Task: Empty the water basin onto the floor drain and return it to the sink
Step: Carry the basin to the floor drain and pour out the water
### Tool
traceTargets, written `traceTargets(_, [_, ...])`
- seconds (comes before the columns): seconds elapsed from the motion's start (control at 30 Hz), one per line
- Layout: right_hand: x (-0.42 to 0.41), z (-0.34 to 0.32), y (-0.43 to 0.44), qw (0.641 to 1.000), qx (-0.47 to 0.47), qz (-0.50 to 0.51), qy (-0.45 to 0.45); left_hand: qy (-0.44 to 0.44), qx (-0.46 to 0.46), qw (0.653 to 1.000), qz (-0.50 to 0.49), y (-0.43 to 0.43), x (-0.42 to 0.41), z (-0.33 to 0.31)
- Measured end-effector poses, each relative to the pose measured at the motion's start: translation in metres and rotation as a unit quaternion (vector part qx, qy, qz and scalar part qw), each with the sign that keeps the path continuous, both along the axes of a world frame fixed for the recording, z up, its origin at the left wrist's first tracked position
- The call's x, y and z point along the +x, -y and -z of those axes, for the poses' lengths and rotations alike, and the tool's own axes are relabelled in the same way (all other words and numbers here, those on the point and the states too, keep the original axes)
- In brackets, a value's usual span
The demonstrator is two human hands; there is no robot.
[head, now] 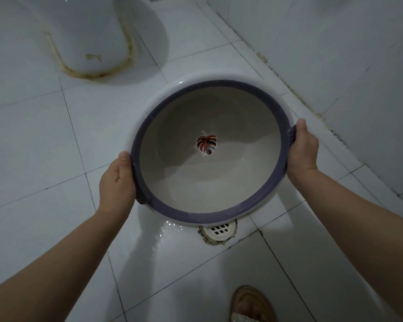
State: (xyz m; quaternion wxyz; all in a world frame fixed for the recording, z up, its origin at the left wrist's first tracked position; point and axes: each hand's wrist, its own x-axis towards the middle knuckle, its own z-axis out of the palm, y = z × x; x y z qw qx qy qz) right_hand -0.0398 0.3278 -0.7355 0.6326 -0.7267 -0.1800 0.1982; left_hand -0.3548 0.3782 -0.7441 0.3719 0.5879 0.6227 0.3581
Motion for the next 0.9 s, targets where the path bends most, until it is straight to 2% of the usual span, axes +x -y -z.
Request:
traceTargets(0.27, [-0.0021,-0.0011,0.0007,1.0,-0.008,0.012,0.002,0.01,0.003,1.0,-0.011,0.0025,-0.0001,0.0025])
traceTargets(0.9, [-0.0046,-0.0036,0.0047,0.999,0.045,-0.001,-0.01,0.017,-0.012,1.0,-0.013,0.0084,-0.0043,0.0056])
